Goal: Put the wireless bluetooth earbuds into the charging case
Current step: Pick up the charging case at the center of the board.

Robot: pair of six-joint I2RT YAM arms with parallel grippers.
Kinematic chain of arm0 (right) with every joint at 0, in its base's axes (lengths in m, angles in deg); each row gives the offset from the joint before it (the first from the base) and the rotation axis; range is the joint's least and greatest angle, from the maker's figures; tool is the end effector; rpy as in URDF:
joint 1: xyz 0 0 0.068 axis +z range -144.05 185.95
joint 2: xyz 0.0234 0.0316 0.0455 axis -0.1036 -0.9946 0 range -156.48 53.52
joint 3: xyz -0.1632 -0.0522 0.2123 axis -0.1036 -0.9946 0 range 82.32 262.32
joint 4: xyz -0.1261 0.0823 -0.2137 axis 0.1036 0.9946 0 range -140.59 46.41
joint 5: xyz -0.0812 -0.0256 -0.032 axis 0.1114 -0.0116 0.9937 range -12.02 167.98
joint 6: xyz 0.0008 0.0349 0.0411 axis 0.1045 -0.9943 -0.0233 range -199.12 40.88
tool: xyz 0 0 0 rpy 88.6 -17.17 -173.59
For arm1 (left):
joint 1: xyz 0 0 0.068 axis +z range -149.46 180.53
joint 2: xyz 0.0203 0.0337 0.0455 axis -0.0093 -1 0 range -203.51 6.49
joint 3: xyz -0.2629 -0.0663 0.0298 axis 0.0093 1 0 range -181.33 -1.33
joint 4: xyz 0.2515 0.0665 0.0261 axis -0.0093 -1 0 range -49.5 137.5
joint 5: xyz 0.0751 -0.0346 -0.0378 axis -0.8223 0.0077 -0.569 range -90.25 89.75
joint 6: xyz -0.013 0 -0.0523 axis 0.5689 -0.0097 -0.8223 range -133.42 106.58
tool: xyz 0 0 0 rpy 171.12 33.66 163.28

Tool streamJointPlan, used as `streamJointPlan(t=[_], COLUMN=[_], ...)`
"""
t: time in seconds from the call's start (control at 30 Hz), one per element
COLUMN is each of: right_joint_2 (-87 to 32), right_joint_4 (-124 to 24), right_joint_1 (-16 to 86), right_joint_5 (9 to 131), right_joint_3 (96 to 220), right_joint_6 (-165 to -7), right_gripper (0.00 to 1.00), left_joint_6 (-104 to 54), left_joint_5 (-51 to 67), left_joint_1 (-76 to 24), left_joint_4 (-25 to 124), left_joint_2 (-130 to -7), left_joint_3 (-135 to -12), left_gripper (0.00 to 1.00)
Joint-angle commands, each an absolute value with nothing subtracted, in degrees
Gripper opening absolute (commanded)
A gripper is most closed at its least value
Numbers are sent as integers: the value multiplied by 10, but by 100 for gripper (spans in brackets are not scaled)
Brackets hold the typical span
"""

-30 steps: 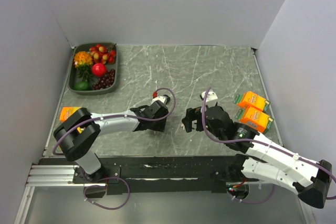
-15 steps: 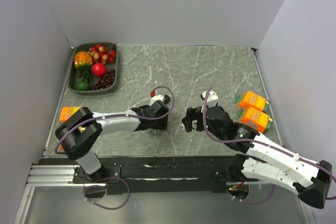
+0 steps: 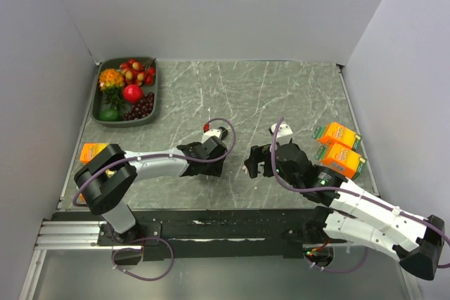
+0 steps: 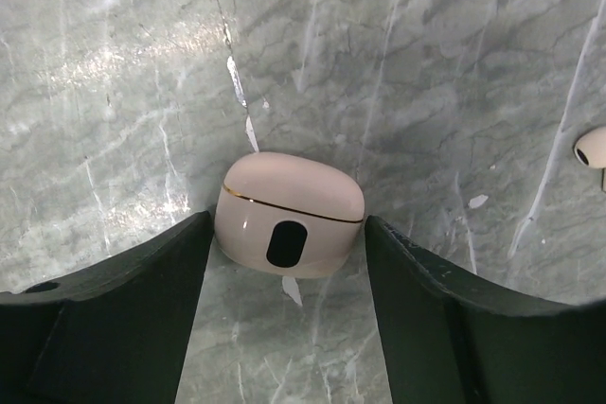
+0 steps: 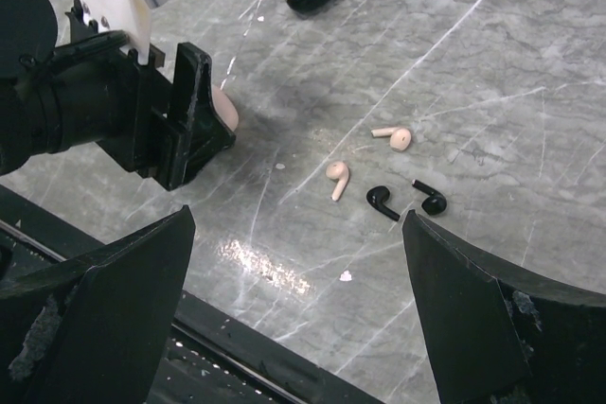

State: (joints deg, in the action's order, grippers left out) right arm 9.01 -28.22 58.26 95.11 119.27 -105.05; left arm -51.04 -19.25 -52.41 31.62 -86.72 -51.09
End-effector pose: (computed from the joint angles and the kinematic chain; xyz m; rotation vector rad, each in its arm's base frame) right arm 0.1160 0.1330 0.2720 -0.3015 2.0884 0.5214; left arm 0.1954 -0.2394 0.1596 0.2221 2.5221 -0.1951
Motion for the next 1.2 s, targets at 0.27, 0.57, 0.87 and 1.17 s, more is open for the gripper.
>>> streamJointPlan(t=[0.27, 0.57, 0.87, 1.17], right_joint_2=[95, 98, 101, 109], right_joint_4=[-292, -289, -290, -285], right_joint_1=[580, 579, 578, 578], right_joint_5=[956, 958, 956, 957], right_joint_3=[1189, 1191, 1190, 1185], right_joint_6=[-1060, -1058, -1057, -1059], right_gripper=[100, 100, 100, 100], left_joint_6=[-475, -440, -440, -444], left_joint_5=[-199, -185, -182, -178], left_joint_1=[-533, -533, -533, -533], left_joint_4=[288, 269, 276, 290], left_joint_2=[-824, -860, -882, -883], left_joint_3=[-529, -546, -552, -548], left_gripper=[78, 73, 71, 53])
